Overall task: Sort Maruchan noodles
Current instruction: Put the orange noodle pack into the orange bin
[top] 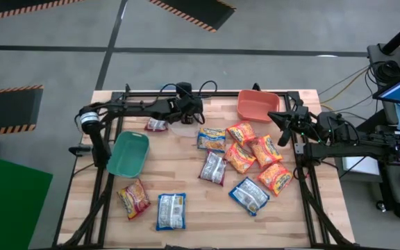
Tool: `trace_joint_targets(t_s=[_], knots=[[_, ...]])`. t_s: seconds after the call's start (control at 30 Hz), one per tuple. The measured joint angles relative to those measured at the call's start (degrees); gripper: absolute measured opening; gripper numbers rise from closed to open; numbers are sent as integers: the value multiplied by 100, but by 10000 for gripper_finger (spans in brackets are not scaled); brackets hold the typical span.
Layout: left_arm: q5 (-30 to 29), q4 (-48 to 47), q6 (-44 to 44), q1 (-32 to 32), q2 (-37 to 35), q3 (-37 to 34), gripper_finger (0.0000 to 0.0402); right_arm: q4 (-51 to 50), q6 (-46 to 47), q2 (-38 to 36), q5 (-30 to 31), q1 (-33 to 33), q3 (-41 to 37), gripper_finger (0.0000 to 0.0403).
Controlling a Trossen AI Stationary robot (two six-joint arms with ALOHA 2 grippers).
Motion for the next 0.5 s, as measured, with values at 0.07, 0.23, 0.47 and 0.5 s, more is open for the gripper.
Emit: trace_joint_targets(t_s=[0.07, 0.23, 0.47, 0.5], knots=[[335, -323, -494, -140, -230, 5, 192, 0, 34, 1, 0, 0, 0, 9], [1879, -716, -1783, -535, -844, -147, 186, 2, 245, 113, 0, 0, -31, 9], [2688, -304, -2494, -1341, -1288, -469, 173, 5, 977, 555, -30, 0, -208, 9], [2700, -178, -2492, -1449, -1288, -526, 171, -9, 1071, 644, -45, 0, -230, 9]])
